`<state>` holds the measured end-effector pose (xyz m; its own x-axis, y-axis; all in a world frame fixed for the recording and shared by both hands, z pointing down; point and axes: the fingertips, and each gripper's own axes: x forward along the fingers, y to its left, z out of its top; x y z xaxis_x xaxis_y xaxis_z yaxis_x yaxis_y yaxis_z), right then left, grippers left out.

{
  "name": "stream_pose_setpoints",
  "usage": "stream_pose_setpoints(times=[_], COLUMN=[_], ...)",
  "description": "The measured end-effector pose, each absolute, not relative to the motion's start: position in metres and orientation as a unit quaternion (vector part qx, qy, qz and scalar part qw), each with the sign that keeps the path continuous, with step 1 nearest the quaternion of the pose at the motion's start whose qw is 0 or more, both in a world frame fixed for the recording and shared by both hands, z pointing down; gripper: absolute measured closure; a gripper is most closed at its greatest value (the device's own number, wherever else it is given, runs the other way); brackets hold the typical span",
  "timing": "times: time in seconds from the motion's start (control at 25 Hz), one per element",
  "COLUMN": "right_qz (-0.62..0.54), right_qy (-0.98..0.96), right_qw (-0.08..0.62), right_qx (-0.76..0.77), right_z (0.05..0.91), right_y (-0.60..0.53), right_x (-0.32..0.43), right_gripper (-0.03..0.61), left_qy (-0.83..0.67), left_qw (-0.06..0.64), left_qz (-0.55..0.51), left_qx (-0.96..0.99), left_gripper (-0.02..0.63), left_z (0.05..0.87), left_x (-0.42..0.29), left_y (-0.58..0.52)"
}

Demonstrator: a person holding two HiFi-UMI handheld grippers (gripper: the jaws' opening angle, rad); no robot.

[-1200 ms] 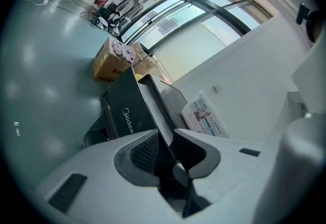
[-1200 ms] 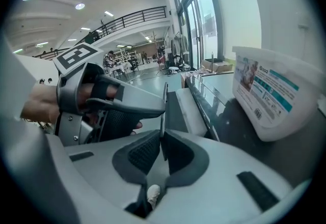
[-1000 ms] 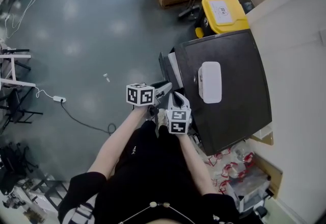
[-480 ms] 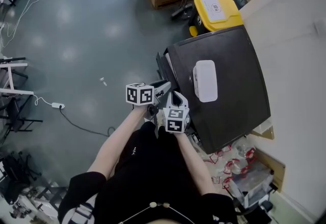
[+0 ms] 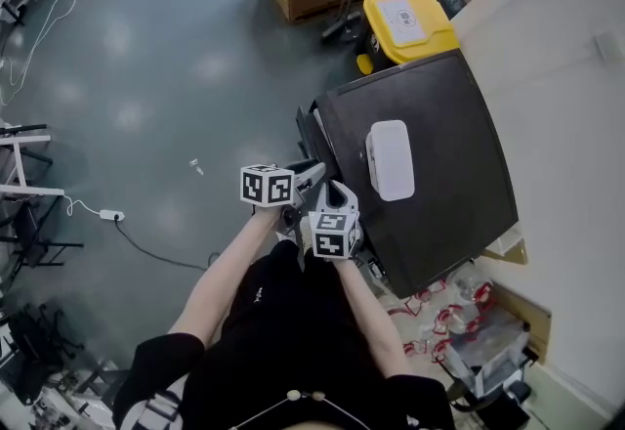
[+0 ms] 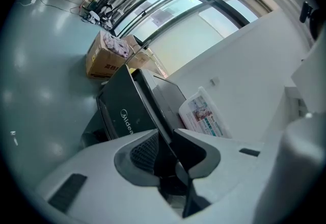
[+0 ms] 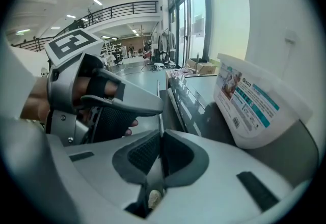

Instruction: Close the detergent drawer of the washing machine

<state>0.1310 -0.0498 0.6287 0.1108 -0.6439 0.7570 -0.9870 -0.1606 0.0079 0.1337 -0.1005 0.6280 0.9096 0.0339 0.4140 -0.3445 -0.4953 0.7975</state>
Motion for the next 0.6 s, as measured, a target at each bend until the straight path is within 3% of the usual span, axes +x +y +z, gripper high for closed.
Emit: stream_pose_setpoints(times=[0.6], right_qz=[0.314], right_qy=[-0.57], right_qw=[0.31], right_qx=[0.693], right_z=[0.626], right_y=[-0.053], right_x=[0.15], right_gripper=[0.548], left_qy=[-0.071], left_qw=[0.496], left_qz=[0.187], left_qx=[0.845], left_gripper=[0.52], left_z=[0.623], left_x=[0.153], left_y=[-0.102])
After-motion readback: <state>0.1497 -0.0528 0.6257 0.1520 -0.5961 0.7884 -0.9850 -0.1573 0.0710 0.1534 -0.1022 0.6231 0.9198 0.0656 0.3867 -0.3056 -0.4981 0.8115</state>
